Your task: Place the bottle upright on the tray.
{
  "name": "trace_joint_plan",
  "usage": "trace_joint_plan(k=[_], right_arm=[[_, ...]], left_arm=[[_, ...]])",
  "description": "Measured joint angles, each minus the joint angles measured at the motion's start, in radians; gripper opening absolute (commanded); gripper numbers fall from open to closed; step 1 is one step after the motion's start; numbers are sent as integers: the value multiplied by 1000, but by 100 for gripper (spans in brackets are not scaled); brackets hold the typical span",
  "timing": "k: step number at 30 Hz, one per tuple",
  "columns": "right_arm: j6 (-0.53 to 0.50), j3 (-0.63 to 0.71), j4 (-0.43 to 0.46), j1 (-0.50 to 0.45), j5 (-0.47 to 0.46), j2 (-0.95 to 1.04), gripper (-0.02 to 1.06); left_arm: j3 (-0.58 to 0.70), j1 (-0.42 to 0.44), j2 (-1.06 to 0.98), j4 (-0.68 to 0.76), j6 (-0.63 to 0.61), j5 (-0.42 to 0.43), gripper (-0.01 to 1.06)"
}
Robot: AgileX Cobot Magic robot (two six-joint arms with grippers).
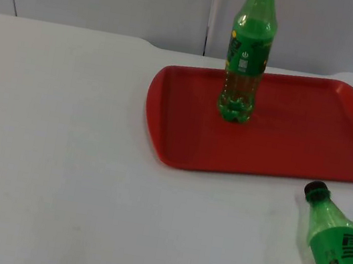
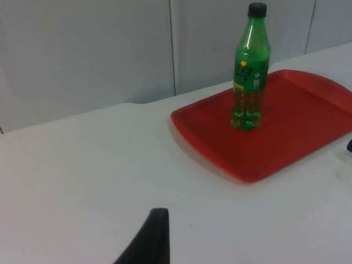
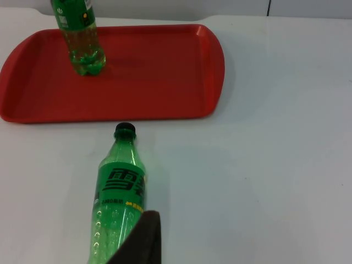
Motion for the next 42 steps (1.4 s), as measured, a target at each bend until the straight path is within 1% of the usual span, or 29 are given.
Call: trace_joint_plan(k=[6, 9, 10, 14, 15, 17, 31, 35, 42], right_arm=[[0, 0, 0, 0, 0, 0, 104], [0, 0, 0, 0, 0, 0, 104], [0, 0, 0, 0, 0, 0, 104], [0, 0, 0, 0, 0, 0, 104], [0, 0, 0, 0, 0, 0, 104], [0, 0, 0, 0, 0, 0, 104], [2, 0, 0, 0, 0, 0, 104], [2, 0, 0, 0, 0, 0, 104], [2, 0, 0, 0, 0, 0, 104]], left_arm=[[0, 0, 0, -7, 0, 5, 105], [-25, 0, 0, -22, 0, 52, 105], [-25, 0, 0, -22, 0, 52, 105], [-34, 0, 0, -15, 23, 191, 105], [-34, 0, 0, -15, 23, 191, 105], [-27, 0, 0, -13, 25, 218, 105], [-27, 0, 0, -13, 29, 222, 105], [-27, 0, 0, -23, 61, 224, 105], [-27, 0, 0, -23, 65, 224, 105]])
